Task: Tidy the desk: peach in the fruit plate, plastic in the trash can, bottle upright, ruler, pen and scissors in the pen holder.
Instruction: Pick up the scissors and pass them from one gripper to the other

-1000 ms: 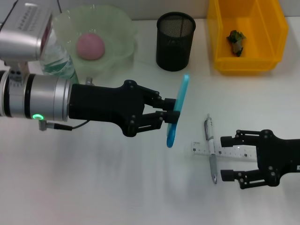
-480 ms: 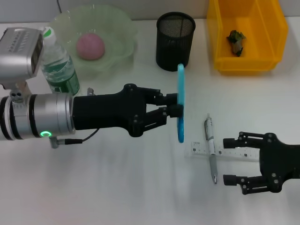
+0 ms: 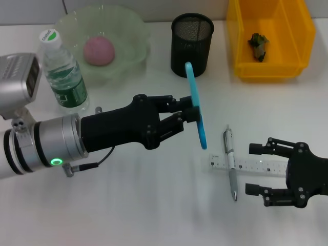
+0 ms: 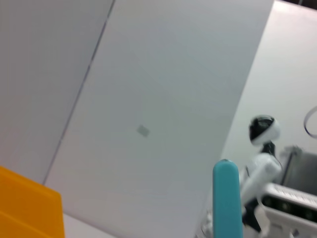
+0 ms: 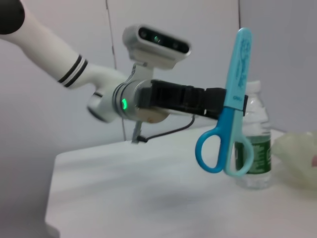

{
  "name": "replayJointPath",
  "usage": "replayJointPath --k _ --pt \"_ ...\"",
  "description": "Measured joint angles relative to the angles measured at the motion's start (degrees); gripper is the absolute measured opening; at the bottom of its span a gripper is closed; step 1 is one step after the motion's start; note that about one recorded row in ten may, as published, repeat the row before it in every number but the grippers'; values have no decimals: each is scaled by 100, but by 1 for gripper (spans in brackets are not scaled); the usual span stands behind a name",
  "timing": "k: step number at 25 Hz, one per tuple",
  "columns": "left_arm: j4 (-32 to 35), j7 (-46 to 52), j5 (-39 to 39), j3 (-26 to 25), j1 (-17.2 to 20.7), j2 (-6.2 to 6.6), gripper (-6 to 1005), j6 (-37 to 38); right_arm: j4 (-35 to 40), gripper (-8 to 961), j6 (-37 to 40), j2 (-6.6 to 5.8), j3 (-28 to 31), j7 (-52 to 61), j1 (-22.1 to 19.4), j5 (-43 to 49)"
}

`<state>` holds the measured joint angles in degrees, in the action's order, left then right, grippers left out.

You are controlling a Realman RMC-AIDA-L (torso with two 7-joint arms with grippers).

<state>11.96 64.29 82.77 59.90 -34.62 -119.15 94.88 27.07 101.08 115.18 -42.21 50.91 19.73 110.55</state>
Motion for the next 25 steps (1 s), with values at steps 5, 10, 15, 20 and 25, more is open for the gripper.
replayJointPath --k 5,10,15,20,25 --pt "-549 -339 -369 -33 -9 -2 257 5 -293 829 -49 45 295 -392 -5 -4" --pt "-908 -390 -636 -57 -8 -3 258 104 -355 828 -138 219 550 -759 -96 -26" --pt "-1218 -374 -767 -297 -36 -3 260 300 -572 829 -218 375 940 -1279 -158 -31" --pt "-1516 -331 -772 -670 -41 -3 261 344 -1090 828 -272 381 1394 -1744 -74 -35" --pt "-1738 -121 -762 -1017 -72 -2 263 318 -1635 829 -314 402 1907 -2368 -13 -43"
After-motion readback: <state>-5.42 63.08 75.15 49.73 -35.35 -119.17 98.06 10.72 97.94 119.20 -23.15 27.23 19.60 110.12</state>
